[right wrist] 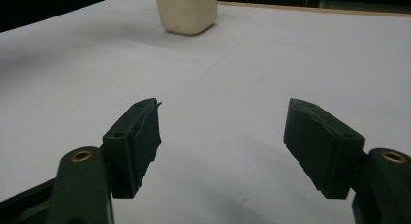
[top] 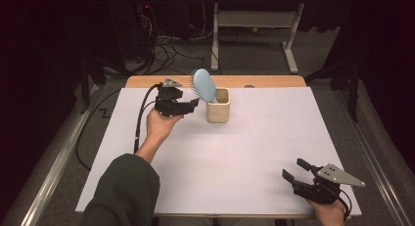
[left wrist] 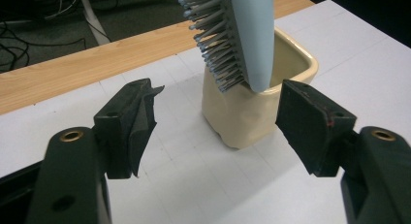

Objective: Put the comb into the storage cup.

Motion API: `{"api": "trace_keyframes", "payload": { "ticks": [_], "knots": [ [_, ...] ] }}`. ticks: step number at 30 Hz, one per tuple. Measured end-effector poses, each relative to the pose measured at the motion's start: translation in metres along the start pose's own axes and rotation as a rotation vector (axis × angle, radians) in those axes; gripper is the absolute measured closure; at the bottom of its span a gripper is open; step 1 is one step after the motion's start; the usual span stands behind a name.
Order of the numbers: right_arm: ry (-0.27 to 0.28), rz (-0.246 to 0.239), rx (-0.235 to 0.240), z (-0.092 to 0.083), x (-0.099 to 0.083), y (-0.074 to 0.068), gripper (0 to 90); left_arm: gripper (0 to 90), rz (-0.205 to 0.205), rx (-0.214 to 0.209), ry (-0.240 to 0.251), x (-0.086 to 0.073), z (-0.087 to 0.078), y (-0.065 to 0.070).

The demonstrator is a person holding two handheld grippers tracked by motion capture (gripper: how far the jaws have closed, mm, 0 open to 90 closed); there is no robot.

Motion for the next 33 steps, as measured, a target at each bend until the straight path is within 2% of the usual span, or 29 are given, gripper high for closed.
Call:
{"api": "trace_keyframes", "payload": {
  "ticks": [3,9,20,33],
  "knots": [
    [-0.001,-0.005,0.001,0.000,0.000,0.000,29.7,30.7,0.016,0.009,-0.006,-0.001,-0.003,-0.001],
    [0.000,-0.003,0.002,0.000,0.000,-0.001,29.7,31.5,0.019,0.010,0.002,-0.001,-0.011,-0.004],
    [-0.002,-0.003,0.003,0.000,0.000,-0.001,29.9,33.5,0.003,0.006,0.001,-0.008,-0.018,-0.009],
    [-0.001,-0.004,0.003,0.000,0.000,-0.001,29.8,34.8,0.009,-0.003,0.009,-0.011,-0.024,-0.009]
  ]
}}
Point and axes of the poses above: each handheld gripper's, and its own axes: z roughly forward along the jaws, x roughly out of its top, y roughly to its right, the point moved 9 cm from there along z, roughly forward along the jaws, and after that the axes turned 10 degrees about y, right-handed, at the moved point
